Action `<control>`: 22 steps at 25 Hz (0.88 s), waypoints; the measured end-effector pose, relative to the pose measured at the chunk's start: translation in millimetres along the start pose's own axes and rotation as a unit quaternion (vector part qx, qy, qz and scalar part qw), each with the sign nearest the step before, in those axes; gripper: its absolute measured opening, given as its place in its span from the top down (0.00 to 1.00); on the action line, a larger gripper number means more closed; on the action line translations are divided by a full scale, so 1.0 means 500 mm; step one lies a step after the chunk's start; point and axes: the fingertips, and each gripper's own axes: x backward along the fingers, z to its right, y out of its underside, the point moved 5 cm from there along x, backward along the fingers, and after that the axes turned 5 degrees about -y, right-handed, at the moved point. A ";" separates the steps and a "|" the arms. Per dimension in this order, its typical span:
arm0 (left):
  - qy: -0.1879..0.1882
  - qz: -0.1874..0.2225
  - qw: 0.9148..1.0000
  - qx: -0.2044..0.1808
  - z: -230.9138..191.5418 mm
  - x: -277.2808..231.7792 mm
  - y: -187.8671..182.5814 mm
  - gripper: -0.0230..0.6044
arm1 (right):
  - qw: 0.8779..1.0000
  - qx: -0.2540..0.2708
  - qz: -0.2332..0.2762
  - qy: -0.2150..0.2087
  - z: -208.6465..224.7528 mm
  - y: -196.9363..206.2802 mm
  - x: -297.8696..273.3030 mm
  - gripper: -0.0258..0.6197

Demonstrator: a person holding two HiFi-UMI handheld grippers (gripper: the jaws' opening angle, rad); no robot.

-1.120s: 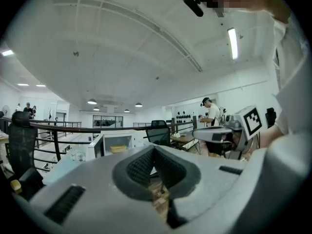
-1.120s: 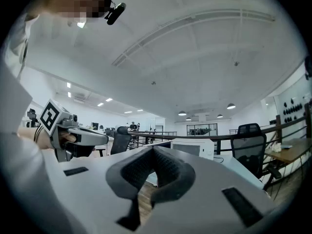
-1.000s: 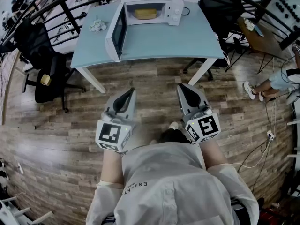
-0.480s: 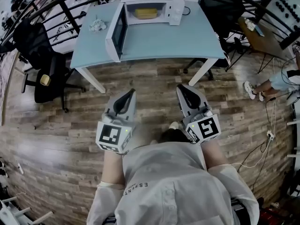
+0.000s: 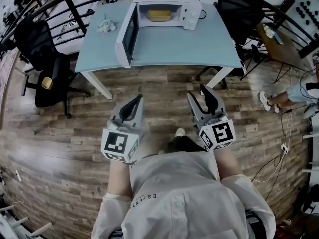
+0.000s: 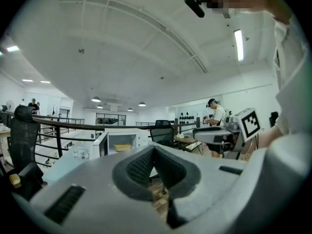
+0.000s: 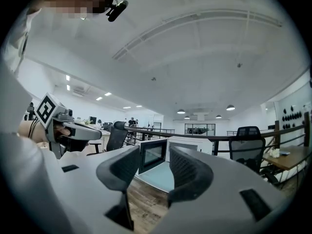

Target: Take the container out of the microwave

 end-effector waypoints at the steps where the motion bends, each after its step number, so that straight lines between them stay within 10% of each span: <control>1: -0.003 -0.002 1.000 0.002 -0.005 -0.005 0.000 0.97 | 1.000 -0.002 -0.003 -0.003 0.005 0.002 -0.008 0.67; 22: -0.084 -0.050 0.995 0.005 -0.084 -0.428 -0.011 0.97 | 0.991 -0.025 -0.024 -0.126 0.352 0.089 -0.346 0.67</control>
